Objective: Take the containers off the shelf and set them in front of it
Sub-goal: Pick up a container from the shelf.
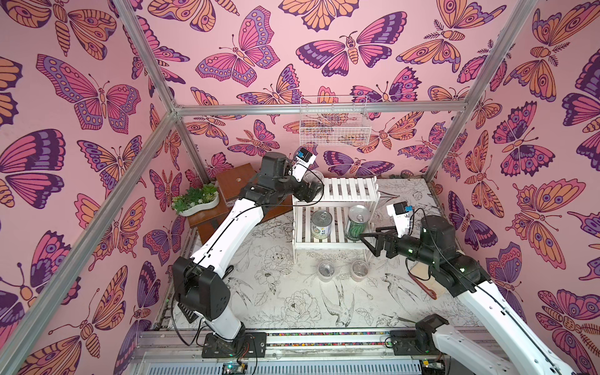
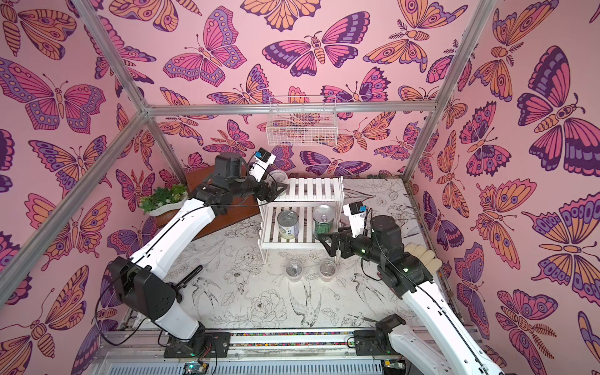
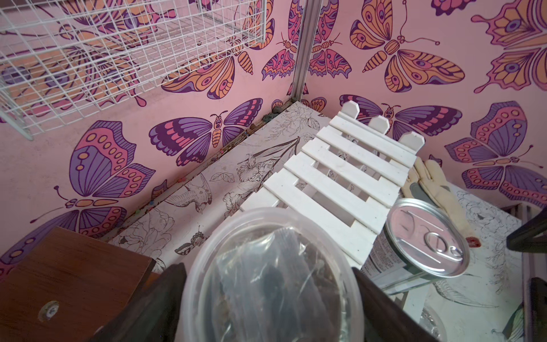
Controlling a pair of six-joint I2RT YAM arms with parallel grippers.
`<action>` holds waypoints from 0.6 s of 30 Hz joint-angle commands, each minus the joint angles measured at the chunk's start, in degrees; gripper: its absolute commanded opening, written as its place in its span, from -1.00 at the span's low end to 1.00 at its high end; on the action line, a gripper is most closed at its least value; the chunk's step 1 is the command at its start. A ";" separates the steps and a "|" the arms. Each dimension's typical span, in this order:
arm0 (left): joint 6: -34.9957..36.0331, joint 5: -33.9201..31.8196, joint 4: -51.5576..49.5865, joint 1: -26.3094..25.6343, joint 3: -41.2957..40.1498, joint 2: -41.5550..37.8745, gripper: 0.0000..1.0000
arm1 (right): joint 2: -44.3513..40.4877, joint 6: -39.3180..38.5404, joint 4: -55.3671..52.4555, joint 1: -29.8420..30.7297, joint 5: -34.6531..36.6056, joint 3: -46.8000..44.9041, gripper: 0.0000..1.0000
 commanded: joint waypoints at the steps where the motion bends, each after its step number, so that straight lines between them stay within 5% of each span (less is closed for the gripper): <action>1: -0.20 0.26 1.49 -0.18 1.00 0.95 0.58 | 0.03 0.55 1.21 -0.76 -1.29 -0.31 0.98; 18: -2.21 0.07 1.49 -0.18 -2.58 -7.55 0.41 | -0.51 1.30 1.80 -2.97 -3.57 -0.47 0.98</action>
